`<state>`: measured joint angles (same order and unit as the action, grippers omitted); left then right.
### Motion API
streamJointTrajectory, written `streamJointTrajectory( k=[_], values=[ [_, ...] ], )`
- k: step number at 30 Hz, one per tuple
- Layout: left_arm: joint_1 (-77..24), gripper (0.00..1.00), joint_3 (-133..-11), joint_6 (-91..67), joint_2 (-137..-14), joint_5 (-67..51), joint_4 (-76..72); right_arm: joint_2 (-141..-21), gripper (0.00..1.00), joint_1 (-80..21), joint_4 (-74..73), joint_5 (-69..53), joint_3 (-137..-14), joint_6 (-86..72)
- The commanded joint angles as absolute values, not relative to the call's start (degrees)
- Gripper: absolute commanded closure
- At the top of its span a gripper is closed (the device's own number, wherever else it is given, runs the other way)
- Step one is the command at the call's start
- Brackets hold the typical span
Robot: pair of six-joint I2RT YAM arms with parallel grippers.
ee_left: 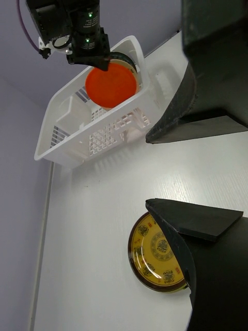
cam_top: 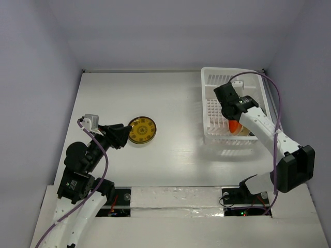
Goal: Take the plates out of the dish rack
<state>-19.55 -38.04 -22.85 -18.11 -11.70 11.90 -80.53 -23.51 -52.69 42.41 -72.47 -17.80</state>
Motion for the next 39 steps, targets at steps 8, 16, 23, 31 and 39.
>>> streamJointTrajectory(
  k=[8, 16, 23, 31, 39],
  values=[
    [-20.0, 0.56, -38.0, -22.9, -18.6, -11.4, 10.0, -74.8, 1.0, -32.3, -59.8, 51.5, -88.4, -22.7],
    [-20.0, 0.56, -38.1, -23.0, -18.8, -10.5, 10.2, -75.1, 1.0, -44.6, -35.1, 37.1, -84.3, -26.7],
    [-19.4, 0.56, -37.8, -23.4, -17.8, -9.1, 10.2, -85.1, 1.0, -49.3, -11.3, 15.2, -79.5, -33.7],
    [-18.9, 0.56, -37.8, -23.4, -18.9, -9.3, 10.1, -97.9, 1.0, -49.8, 3.2, 5.6, -78.0, -45.3],
    [-18.9, 0.56, -37.8, -23.3, -20.1, -9.9, 9.9, -105.5, 0.9, -49.8, 6.4, 6.0, -74.5, -49.2]
  ],
)
